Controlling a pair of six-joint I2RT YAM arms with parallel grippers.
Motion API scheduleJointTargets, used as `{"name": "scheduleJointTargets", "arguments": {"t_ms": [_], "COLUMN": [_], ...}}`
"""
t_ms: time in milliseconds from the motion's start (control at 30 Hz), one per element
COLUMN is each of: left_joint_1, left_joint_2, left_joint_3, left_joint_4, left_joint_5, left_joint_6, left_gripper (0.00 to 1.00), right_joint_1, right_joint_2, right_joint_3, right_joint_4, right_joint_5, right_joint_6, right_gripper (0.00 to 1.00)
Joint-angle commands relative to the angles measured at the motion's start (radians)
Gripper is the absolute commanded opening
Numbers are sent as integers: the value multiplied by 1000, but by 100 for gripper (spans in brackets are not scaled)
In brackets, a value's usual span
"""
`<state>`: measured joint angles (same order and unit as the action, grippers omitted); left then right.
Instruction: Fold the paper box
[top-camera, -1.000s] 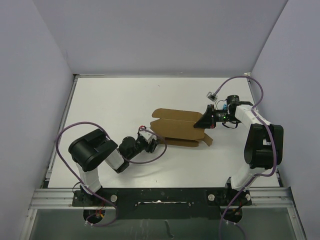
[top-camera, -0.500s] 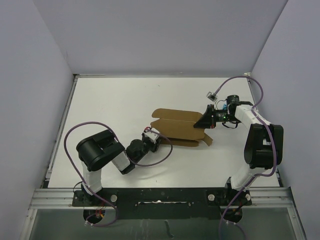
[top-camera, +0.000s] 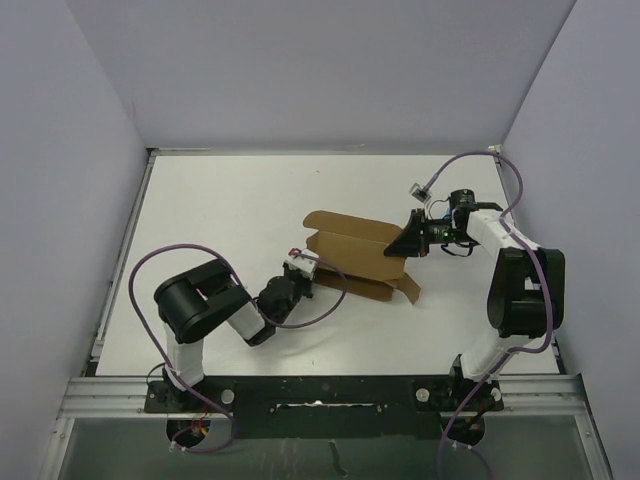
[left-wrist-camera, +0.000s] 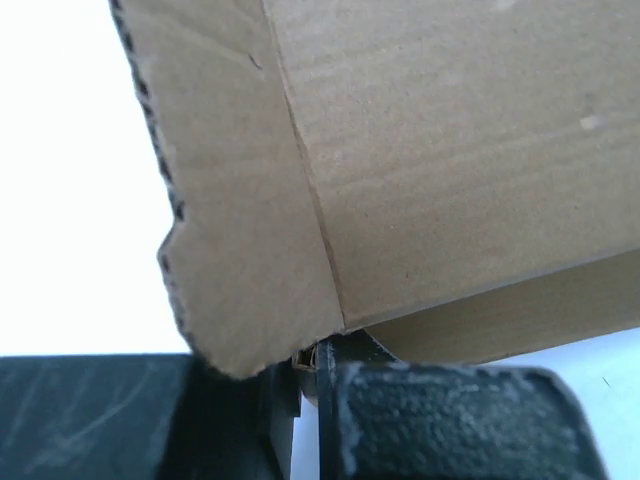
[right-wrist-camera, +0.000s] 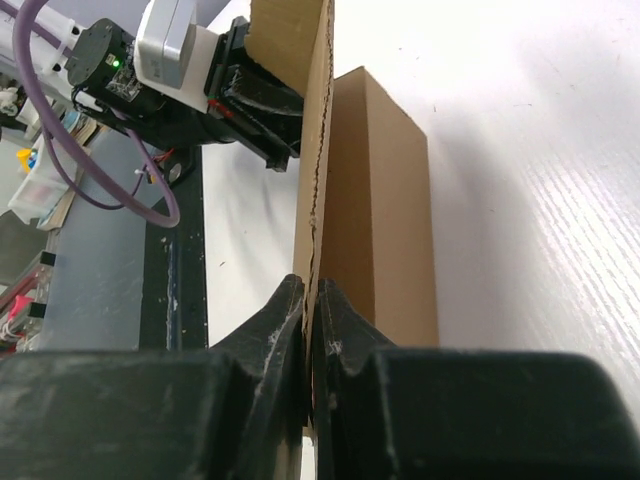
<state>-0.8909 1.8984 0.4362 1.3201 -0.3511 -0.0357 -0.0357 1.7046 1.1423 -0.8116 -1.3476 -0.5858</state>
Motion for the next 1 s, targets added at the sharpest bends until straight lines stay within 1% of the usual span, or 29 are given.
{"name": "scheduleJointTargets", "arguments": {"t_ms": [0, 100, 200, 300, 433, 467, 533, 700, 967], "left_joint_1": [-13, -19, -36, -61, -75, -76, -75, -75, -75], "left_joint_2": [-42, -88, -113, -139, -161, -165, -177, -218, -263], "left_joint_3": [35, 58, 73, 100, 113, 113, 114, 119, 84], "left_joint_4": [-105, -225, -286, -382, -439, -440, -449, -510, -509], "left_joint_5": [-98, -118, -133, -161, -196, -195, -191, -164, -127], "left_joint_6": [-6, -13, -13, -8, -19, -24, -42, -113, -167], "left_gripper": [0, 0, 0, 0, 0, 2, 9, 16, 33], "right_joint_1": [4, 5, 5, 6, 8, 8, 8, 7, -4], "right_joint_2": [-41, -59, -66, -69, -71, -70, -71, -67, -66], "right_joint_3": [13, -5, -13, -14, -22, -22, -21, -19, -18], "right_joint_4": [60, 108, 128, 133, 152, 152, 152, 149, 148], "right_joint_5": [-27, -46, -47, -49, -43, -41, -39, -38, -33], "right_joint_6": [27, 72, 90, 95, 111, 112, 110, 108, 108], "right_gripper": [0, 0, 0, 0, 0, 0, 0, 0, 0]}}
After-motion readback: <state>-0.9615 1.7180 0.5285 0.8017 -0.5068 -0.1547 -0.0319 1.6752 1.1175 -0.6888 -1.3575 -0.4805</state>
